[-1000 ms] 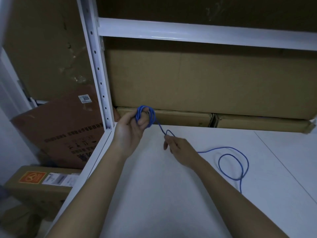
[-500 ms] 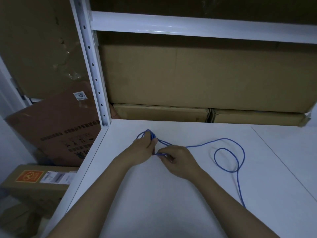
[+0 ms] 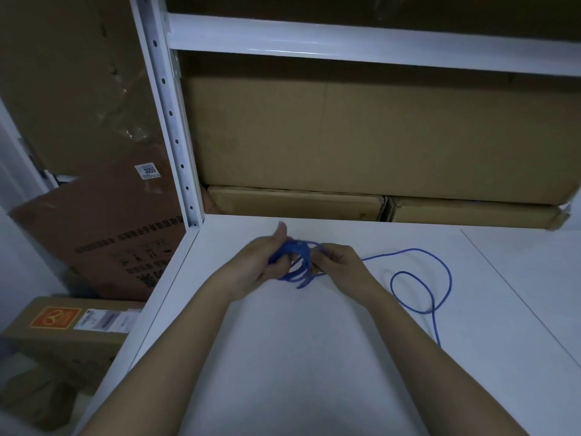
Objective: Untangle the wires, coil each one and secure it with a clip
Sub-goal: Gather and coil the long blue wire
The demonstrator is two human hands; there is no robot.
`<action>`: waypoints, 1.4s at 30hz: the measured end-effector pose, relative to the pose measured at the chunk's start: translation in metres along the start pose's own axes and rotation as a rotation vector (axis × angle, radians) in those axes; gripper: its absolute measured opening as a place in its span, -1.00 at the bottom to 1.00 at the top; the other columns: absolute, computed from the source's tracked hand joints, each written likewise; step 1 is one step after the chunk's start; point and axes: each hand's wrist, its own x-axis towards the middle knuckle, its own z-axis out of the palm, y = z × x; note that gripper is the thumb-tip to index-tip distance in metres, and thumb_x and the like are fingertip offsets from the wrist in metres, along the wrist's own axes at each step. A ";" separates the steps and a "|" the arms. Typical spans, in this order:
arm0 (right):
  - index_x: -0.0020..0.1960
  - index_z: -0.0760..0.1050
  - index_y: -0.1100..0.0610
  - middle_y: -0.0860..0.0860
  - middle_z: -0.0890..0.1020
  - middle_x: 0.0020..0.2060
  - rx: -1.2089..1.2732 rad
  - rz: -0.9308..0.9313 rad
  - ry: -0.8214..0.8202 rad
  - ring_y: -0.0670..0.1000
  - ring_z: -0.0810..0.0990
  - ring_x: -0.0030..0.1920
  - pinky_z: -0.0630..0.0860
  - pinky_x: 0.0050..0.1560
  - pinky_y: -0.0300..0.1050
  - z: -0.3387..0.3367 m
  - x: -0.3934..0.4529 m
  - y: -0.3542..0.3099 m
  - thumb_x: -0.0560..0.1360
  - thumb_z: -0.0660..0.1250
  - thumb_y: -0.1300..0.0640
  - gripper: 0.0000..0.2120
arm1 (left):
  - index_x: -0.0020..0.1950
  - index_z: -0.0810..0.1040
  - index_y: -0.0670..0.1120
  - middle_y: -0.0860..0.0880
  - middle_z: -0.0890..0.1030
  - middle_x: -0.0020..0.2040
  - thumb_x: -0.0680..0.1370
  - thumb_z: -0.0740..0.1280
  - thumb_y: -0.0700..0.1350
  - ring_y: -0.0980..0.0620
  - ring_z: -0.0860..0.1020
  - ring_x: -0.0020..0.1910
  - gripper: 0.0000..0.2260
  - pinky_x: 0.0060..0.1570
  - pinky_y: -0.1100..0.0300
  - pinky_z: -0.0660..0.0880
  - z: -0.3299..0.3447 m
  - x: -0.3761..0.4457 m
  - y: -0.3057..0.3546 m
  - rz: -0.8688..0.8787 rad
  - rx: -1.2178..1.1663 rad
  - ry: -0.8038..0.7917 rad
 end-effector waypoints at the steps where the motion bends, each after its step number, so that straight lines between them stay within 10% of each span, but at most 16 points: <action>1: -0.22 0.57 0.18 0.00 0.59 -0.42 0.004 0.009 0.004 -0.07 0.58 -0.37 0.56 -0.14 -0.12 0.004 0.001 0.000 0.59 0.23 0.18 -0.75 | -0.28 0.44 -0.18 0.03 0.24 -0.58 0.51 0.05 0.18 0.13 0.16 -0.57 -0.54 -0.35 0.22 0.14 0.000 0.003 0.003 0.032 -0.132 0.029; 5: -0.26 0.56 0.10 -0.02 0.52 -0.51 -0.110 0.080 -0.018 -0.05 0.49 -0.45 0.52 -0.17 0.06 0.025 0.000 0.015 0.59 0.25 0.03 -0.70 | -0.13 0.40 -0.15 0.06 0.36 -0.49 0.67 0.00 -0.01 0.12 0.30 -0.44 -0.67 -0.24 0.29 0.30 -0.001 0.020 0.017 0.254 -0.566 0.240; 10: -0.12 0.51 0.10 -0.01 0.54 -0.36 -0.687 -0.072 -0.231 -0.04 0.47 -0.35 0.38 -0.27 -0.17 0.033 -0.023 0.033 0.61 0.20 -0.05 -0.73 | -0.06 0.28 -0.18 -0.01 0.45 -0.29 0.69 0.03 -0.19 0.13 0.43 -0.30 -0.85 -0.06 0.20 0.35 -0.017 0.044 0.005 0.314 0.207 0.632; 15: -0.17 0.45 0.09 -0.09 0.45 -0.40 -0.857 -0.396 -0.147 -0.11 0.36 -0.40 0.27 -0.34 -0.18 0.024 -0.039 0.022 0.63 0.08 -0.03 -0.68 | 0.05 0.31 -0.15 -0.13 0.54 -0.15 0.64 0.14 0.00 -0.01 0.48 -0.30 -0.79 -0.37 0.24 0.41 -0.025 0.036 -0.026 0.004 0.699 0.468; 18: -0.14 0.54 0.13 -0.03 0.59 -0.30 -0.847 -0.539 0.003 -0.05 0.48 -0.33 0.39 -0.33 -0.18 0.009 -0.040 0.017 0.60 0.11 0.03 -0.69 | 0.01 0.36 -0.09 -0.10 0.56 -0.09 0.57 0.03 0.29 -0.02 0.52 -0.14 -0.55 -0.16 0.16 0.41 -0.026 0.026 -0.038 -0.176 0.818 0.284; 27: -0.18 0.53 0.03 -0.05 0.51 -0.32 -0.557 -0.307 0.516 -0.10 0.42 -0.30 0.32 -0.29 -0.38 -0.024 -0.016 -0.003 0.45 0.42 -0.08 -0.81 | -0.35 0.34 -0.11 0.03 0.34 -0.58 0.60 -0.07 0.24 0.15 0.24 -0.61 -0.46 -0.43 0.34 0.26 0.011 0.008 -0.028 -0.243 0.116 0.055; 33: -0.09 0.53 0.06 -0.13 0.47 -0.45 -0.386 -0.125 0.346 -0.15 0.41 -0.42 0.26 -0.37 -0.31 -0.009 -0.011 0.005 0.64 0.12 0.05 -0.75 | -0.23 0.55 -0.21 -0.04 0.33 -0.51 0.62 0.05 -0.03 0.09 0.34 -0.55 -0.60 -0.39 0.31 0.38 0.018 0.009 -0.001 0.078 -0.639 0.142; 38: 0.09 0.47 0.06 0.09 0.56 -0.30 -0.669 -0.110 0.098 0.01 0.50 -0.33 0.38 -0.29 -0.12 0.014 -0.023 0.016 0.67 0.00 0.02 -0.72 | -0.06 0.47 -0.20 0.01 0.46 -0.40 0.68 -0.03 -0.13 0.12 0.45 -0.41 -0.67 -0.17 0.29 0.39 0.014 0.021 0.010 0.250 -0.675 0.336; 42: 0.13 0.45 0.13 -0.02 0.54 -0.27 -0.852 -0.312 0.011 -0.01 0.46 -0.33 0.38 -0.29 -0.07 0.032 -0.030 0.017 0.64 0.09 0.09 -0.79 | -0.07 0.37 -0.21 0.01 0.49 -0.34 0.69 -0.02 -0.21 0.19 0.43 -0.39 -0.76 -0.17 0.26 0.36 0.008 0.037 -0.012 0.231 0.030 0.546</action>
